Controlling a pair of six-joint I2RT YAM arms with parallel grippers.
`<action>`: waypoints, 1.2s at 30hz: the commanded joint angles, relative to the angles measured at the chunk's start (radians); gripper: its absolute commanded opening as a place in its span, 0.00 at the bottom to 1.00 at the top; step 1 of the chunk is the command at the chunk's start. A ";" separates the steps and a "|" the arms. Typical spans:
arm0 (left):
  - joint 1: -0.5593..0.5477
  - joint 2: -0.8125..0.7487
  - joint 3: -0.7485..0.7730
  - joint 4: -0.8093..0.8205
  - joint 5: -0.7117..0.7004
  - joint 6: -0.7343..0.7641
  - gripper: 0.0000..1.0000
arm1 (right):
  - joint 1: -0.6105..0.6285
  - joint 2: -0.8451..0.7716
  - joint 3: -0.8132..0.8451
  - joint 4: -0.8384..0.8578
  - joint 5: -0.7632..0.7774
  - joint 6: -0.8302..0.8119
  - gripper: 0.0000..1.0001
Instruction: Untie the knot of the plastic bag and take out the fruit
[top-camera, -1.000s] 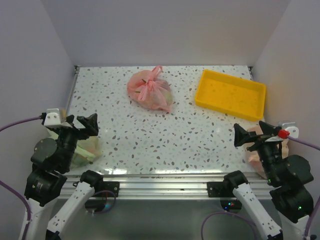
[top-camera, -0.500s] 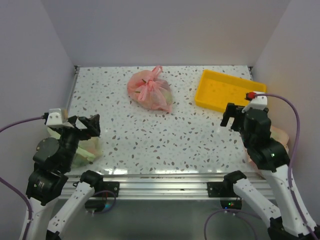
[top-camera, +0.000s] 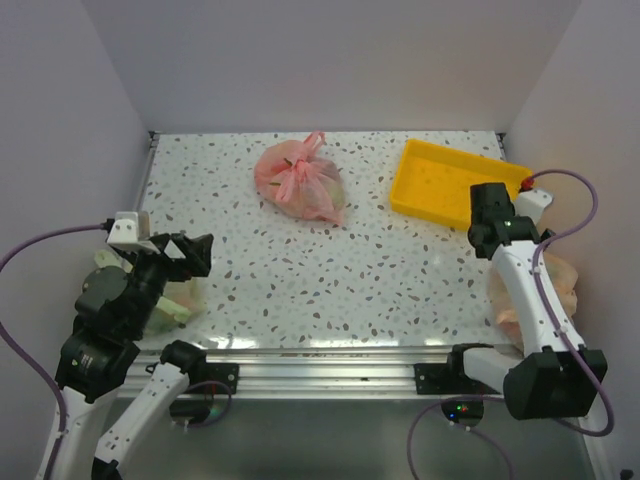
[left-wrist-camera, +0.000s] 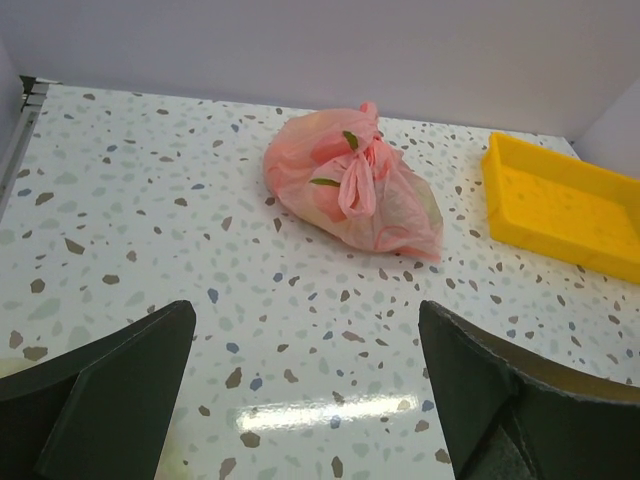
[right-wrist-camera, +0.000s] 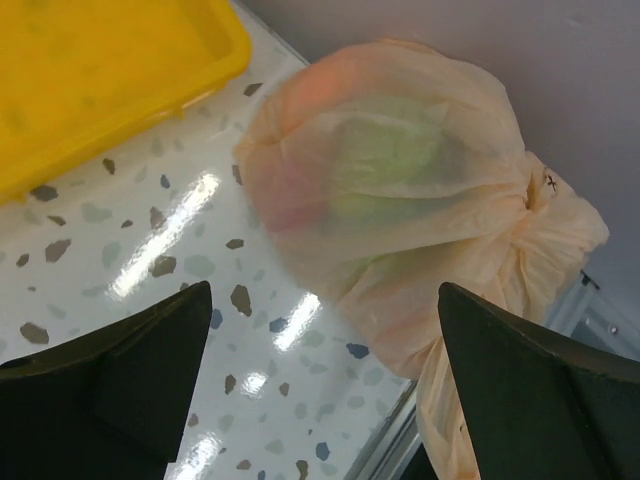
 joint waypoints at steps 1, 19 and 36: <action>-0.006 0.004 0.001 -0.012 0.066 0.000 1.00 | -0.104 0.046 0.008 -0.033 0.052 0.194 0.99; -0.006 -0.013 -0.048 -0.011 0.150 0.001 1.00 | -0.463 0.223 -0.149 0.127 -0.069 0.494 0.99; -0.006 0.039 -0.102 0.055 0.206 -0.076 1.00 | -0.376 0.008 -0.256 0.210 -0.478 0.165 0.00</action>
